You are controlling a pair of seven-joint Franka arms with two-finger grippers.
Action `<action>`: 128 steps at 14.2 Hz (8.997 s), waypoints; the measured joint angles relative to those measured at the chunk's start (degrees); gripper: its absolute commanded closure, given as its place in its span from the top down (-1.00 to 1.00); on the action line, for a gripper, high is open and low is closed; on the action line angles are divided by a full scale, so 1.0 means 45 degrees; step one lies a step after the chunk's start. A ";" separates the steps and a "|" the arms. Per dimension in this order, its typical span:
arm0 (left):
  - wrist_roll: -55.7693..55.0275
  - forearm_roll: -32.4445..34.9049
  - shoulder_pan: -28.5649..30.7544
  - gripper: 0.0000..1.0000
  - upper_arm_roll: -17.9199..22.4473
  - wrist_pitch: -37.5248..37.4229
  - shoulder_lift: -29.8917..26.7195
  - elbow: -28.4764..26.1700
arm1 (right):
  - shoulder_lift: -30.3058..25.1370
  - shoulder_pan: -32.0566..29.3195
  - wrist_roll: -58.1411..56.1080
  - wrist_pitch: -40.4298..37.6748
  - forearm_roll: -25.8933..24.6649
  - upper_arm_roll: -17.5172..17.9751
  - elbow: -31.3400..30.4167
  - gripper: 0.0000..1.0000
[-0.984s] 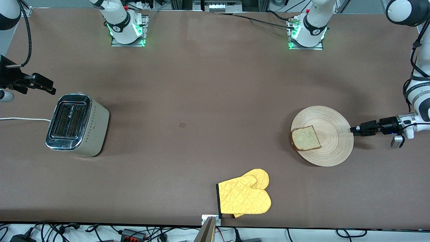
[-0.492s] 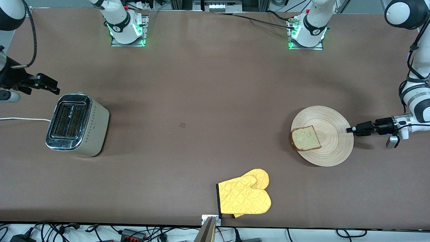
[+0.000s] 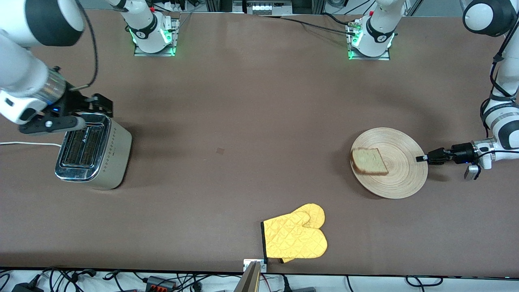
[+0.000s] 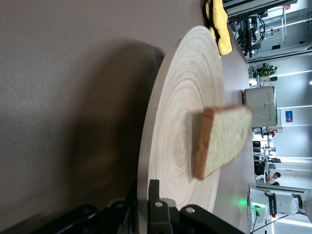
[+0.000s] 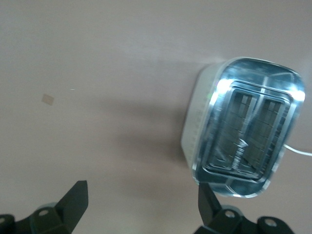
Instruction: Move plate and put bread in toaster
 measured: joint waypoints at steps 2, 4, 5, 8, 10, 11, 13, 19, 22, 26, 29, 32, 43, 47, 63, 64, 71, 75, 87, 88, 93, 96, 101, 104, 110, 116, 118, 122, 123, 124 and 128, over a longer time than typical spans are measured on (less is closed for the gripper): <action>0.0000 0.0000 -0.0002 -0.98 0.0000 -0.0001 -0.0001 0.0017 | 0.0313 0.0457 0.0121 0.0163 0.0233 0.0007 0.0001 1.00; 0.0003 0.0001 -0.0014 -0.98 0.0001 -0.0013 -0.0002 0.0106 | 0.0410 0.0598 0.0141 0.0324 0.0678 0.0006 0.0007 1.00; 0.0003 0.0004 -0.0032 -0.98 0.0002 -0.0052 -0.0002 0.0198 | 0.0403 0.0597 0.0141 0.0378 0.0742 -0.0003 0.0020 1.00; -0.0554 0.0014 -0.0126 -0.98 0.0005 -0.1048 -0.0019 0.0743 | 0.0399 0.0583 0.0141 0.0472 0.0756 -0.0074 0.0046 1.00; -0.1020 0.0081 -0.0197 -0.98 0.0000 -0.1819 -0.0044 0.0990 | 0.0399 0.0580 0.0169 0.0512 0.0756 -0.0085 0.0047 1.00; -0.1104 0.0278 -0.0308 -0.98 -0.0010 -0.2292 -0.0064 0.1116 | 0.0399 0.0583 0.0256 0.0535 0.0756 -0.0085 0.0049 1.00; -0.1471 0.0641 -0.0854 -0.98 -0.0018 -0.2911 -0.0132 0.1468 | 0.0399 0.0609 0.0438 0.0546 0.0755 -0.0084 0.0052 1.00; -0.3561 0.0344 -0.3639 -0.98 -0.0151 -0.2605 -0.0187 0.1688 | 0.0399 0.0617 0.0605 0.0556 0.0755 -0.0084 0.0053 1.00; -0.3682 -0.0424 -0.3882 -0.98 -0.0907 -0.1036 -0.0161 0.0767 | 0.0400 0.0615 0.0633 0.0558 0.0755 -0.0085 0.0053 1.00; -0.3701 -0.0662 -0.3867 -0.98 -0.2908 0.2684 -0.0338 -0.0921 | 0.0400 0.0607 0.0651 0.0557 0.0755 -0.0107 0.0052 1.00; -0.3742 -0.1477 -0.3878 -0.97 -0.4102 0.4805 -0.0853 -0.2299 | 0.0404 0.0608 0.0652 0.0550 0.0755 -0.0114 0.0050 1.00; -0.3742 -0.1924 -0.3867 -0.97 -0.5165 0.6836 -0.1050 -0.3178 | 0.0410 0.0610 0.0679 0.0534 0.0762 -0.0114 0.0015 1.00; -0.3717 -0.3321 -0.4635 -0.95 -0.6074 0.8830 -0.1057 -0.3882 | 0.1992 0.1962 0.2543 0.1248 0.1869 -0.0021 -0.0256 1.00; -0.3717 -0.3434 -0.4940 -0.16 -0.6074 0.9119 -0.1051 -0.3958 | 0.2550 0.2179 0.2634 0.1639 0.2073 -0.0019 -0.0254 1.00; -0.3660 0.0639 -0.3416 1.00 -0.5928 0.7128 -0.2743 -0.3054 | 0.4645 0.3138 0.2766 0.4500 0.5346 -0.0001 -0.0253 1.00; -0.3661 0.1484 -0.3180 1.00 -0.5917 0.6707 -0.2745 -0.2795 | 0.4914 0.3425 0.2768 0.5043 0.5748 0.0006 -0.0251 1.00; -0.4657 0.7389 -0.2827 1.00 -0.5913 0.3904 -0.2803 -0.0317 | 0.6873 0.4580 0.2796 0.7762 0.7723 0.0016 0.0052 0.91; -0.6233 1.0150 -0.3249 1.00 -0.5980 0.1398 -0.2902 0.1857 | 0.7346 0.4960 0.2807 0.8442 0.7872 0.0018 0.0311 0.62; -0.9138 1.4051 -0.3998 1.00 -0.6060 -0.3277 -0.5790 0.3863 | 0.7569 0.5017 0.2794 0.8530 0.7877 -0.0028 0.0493 -0.87; -1.0080 1.4052 -0.3995 1.00 -0.6051 -0.3414 -0.5938 0.4023 | 0.7569 0.5019 0.2794 0.8530 0.7877 -0.0028 0.0525 -0.96; -1.4036 1.2933 -0.4312 1.00 -0.5050 -0.3657 -0.7278 0.3926 | 0.7534 0.5060 0.2787 0.8493 0.7870 -0.0020 0.0753 -1.00; -1.4739 1.1160 -0.5917 1.00 -0.2086 -0.3552 -0.8423 0.2975 | 0.7238 0.5121 0.2788 0.8060 0.7843 -0.0115 0.1028 -1.00; -1.4861 1.0816 -0.8398 1.00 0.0798 -0.1335 -1.0428 0.0025 | 0.6077 0.5039 0.2774 0.5102 0.6019 -0.1694 0.1420 -1.00; -1.4836 1.0819 -0.8573 1.00 0.0860 -0.0140 -1.1539 -0.1668 | 0.5145 0.4996 0.2755 0.3127 0.4042 -0.2614 0.1555 -1.00; -1.3709 1.0830 -0.8572 1.00 0.0797 -0.0038 -1.2212 -0.2278 | 0.3776 0.4959 0.1465 0.0080 0.0655 -0.4299 0.1829 -1.00; -1.3666 1.0839 -0.8540 1.00 0.0795 -0.0038 -1.2212 -0.2278 | 0.3506 0.4644 0.0023 -0.2809 -0.1721 -0.5863 0.2835 -1.00; -1.3635 1.0845 -0.8291 1.00 0.0737 -0.0038 -1.2212 -0.2278 | 0.3524 0.4312 -0.0454 -0.2827 -0.2578 -0.5927 0.2851 -1.00; -1.3581 1.0845 -0.7930 1.00 0.0519 -0.0037 -1.2212 -0.2277 | 0.3602 0.3735 -0.1365 -0.2816 -0.3237 -0.5939 0.3063 -1.00; -1.3580 1.0845 -0.7924 1.00 0.0487 -0.0037 -1.2212 -0.2276 | 0.3673 0.3731 -0.1366 -0.2794 -0.3302 -0.5937 0.3067 -1.00; -1.3580 1.0845 -0.7922 1.00 0.0445 -0.0037 -1.2212 -0.2276 | 0.3772 0.3732 -0.1366 -0.2715 -0.3327 -0.5925 0.3077 -1.00; -1.3580 1.0845 -0.7921 1.00 0.0363 0.0002 -1.2109 -0.2123 | 0.4204 0.3748 -0.1365 -0.2414 -0.3330 -0.5891 0.3106 -1.00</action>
